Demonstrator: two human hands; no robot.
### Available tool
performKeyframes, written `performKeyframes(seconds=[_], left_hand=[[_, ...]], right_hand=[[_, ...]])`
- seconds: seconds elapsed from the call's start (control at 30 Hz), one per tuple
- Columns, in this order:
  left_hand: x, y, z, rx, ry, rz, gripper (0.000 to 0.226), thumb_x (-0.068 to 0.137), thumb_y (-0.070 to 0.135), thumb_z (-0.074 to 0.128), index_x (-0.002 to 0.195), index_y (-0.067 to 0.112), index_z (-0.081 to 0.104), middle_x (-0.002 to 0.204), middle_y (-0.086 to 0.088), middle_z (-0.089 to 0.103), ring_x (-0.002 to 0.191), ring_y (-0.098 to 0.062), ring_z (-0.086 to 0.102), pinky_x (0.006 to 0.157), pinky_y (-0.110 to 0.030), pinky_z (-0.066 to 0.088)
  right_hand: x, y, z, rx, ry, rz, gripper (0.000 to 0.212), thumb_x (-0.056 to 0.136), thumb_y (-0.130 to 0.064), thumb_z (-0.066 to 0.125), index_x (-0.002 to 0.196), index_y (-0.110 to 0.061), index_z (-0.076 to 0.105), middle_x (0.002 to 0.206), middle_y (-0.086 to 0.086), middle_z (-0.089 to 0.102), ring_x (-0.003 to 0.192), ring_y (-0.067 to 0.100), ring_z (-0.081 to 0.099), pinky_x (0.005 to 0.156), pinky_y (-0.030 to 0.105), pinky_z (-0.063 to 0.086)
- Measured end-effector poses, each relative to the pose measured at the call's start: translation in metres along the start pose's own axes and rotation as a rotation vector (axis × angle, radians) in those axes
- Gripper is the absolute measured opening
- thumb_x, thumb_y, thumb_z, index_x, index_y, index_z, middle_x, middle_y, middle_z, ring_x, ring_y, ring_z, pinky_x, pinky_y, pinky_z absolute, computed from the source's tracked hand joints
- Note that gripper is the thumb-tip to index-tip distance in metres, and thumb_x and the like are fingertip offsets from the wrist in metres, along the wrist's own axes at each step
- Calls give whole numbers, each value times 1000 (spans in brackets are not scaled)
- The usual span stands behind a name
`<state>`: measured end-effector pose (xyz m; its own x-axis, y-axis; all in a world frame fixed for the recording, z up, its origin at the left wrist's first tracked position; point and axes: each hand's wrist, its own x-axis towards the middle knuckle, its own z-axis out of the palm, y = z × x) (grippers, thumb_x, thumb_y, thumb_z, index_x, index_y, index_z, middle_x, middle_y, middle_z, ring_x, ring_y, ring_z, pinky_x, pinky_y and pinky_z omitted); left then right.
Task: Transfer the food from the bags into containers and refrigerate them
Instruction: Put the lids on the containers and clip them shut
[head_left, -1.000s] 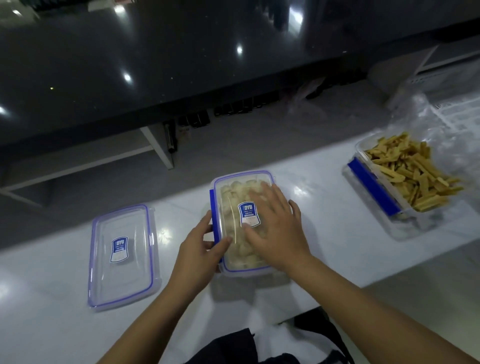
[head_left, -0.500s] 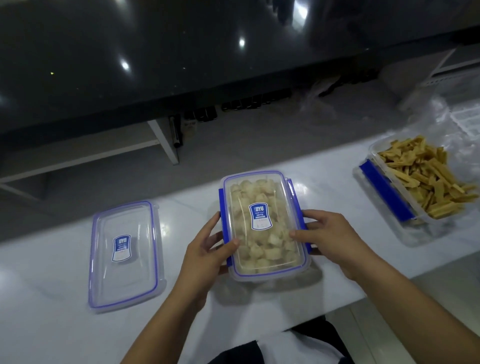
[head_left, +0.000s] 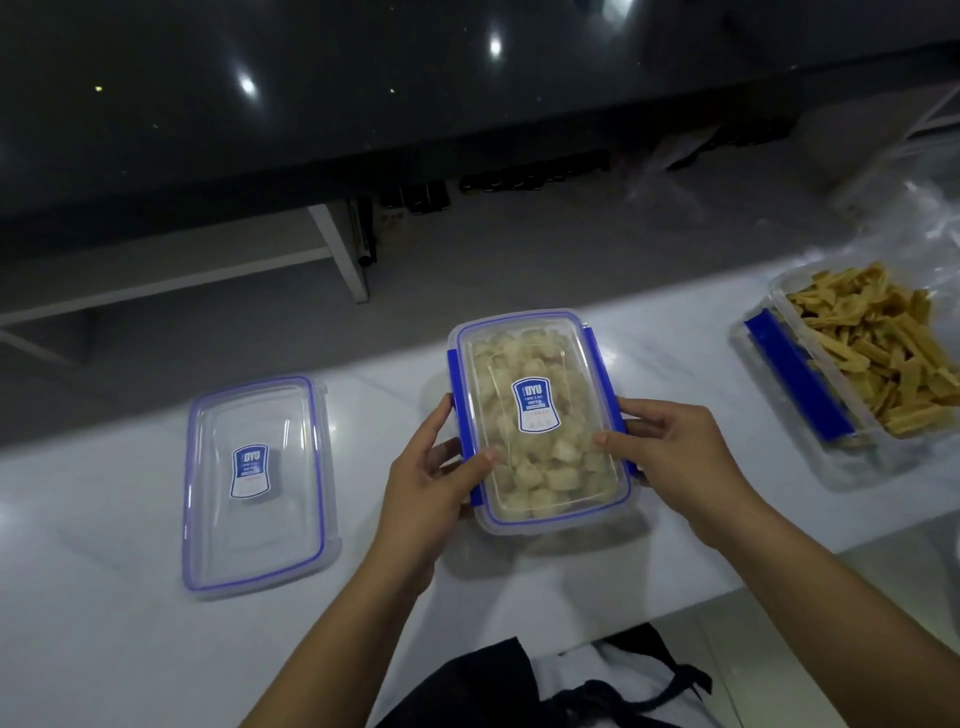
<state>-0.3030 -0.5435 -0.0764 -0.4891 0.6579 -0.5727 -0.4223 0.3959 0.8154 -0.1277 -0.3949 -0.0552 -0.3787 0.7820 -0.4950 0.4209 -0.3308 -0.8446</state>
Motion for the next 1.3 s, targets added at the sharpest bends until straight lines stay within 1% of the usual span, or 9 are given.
performKeyframes(seconds=[0.07,0.13,0.23,0.3,0.43,0.8,0.97,1.13,1.3], left_hand=[[-3,1,-3,41,1,16,63,86,22,75,141,42,50,120,4,70,99,-14,73,72,-36,63],[-8,2,-16,191,96,142,53,87,26,75,136,37,57,131,6,65,106,-8,68,85,-37,60],[-14,-5,-63,721,433,370,64,86,46,72,144,33,48,150,4,48,137,-16,45,112,-41,37],[-17,-17,-100,1027,619,237,87,80,63,69,153,35,30,162,-3,27,150,-30,22,119,-54,19],[-17,-44,-136,1098,648,-95,119,62,85,64,155,41,4,167,-7,-2,151,-39,3,117,-60,14],[-17,-25,-140,1154,623,-99,122,59,73,77,152,48,2,163,-3,-1,141,-40,28,108,-57,30],[-55,-2,-115,1020,606,127,117,58,63,84,149,50,12,160,2,10,142,-34,30,110,-58,29],[-97,36,-26,962,374,530,121,45,69,79,148,54,17,161,12,5,146,-29,26,113,-59,28],[-103,31,89,1012,22,837,116,51,71,73,152,49,19,165,2,1,151,-29,19,112,-59,34]], right_hand=[[-2,-3,-1,-52,-40,-4,37,85,-11,75,121,-18,68,92,-10,77,81,10,75,60,25,60],[-5,-1,-2,-360,-13,-61,55,89,-29,73,140,-27,53,132,-5,64,112,16,67,83,39,60],[-21,6,8,-859,10,-317,63,97,-55,47,154,-44,21,166,-4,13,152,25,14,115,51,33],[-36,19,24,-1008,-28,-505,62,96,-66,26,154,-47,13,168,-7,-2,154,22,-5,120,54,15],[-48,60,47,-1092,-50,-599,74,90,-72,25,157,-43,11,168,-9,1,154,20,-7,115,61,18],[-45,63,49,-1083,-44,-594,70,90,-73,22,155,-49,9,167,-13,-4,153,19,-15,118,63,6],[-62,39,43,-802,-89,-514,50,86,-78,18,134,-68,29,160,-32,6,149,-1,-11,121,50,-5],[-105,-5,10,162,-170,-306,51,77,-43,71,127,-43,61,130,-18,65,122,1,58,98,24,52],[-127,-10,-43,505,-34,-260,48,80,-29,70,128,-27,62,114,7,75,103,29,72,83,45,61]])
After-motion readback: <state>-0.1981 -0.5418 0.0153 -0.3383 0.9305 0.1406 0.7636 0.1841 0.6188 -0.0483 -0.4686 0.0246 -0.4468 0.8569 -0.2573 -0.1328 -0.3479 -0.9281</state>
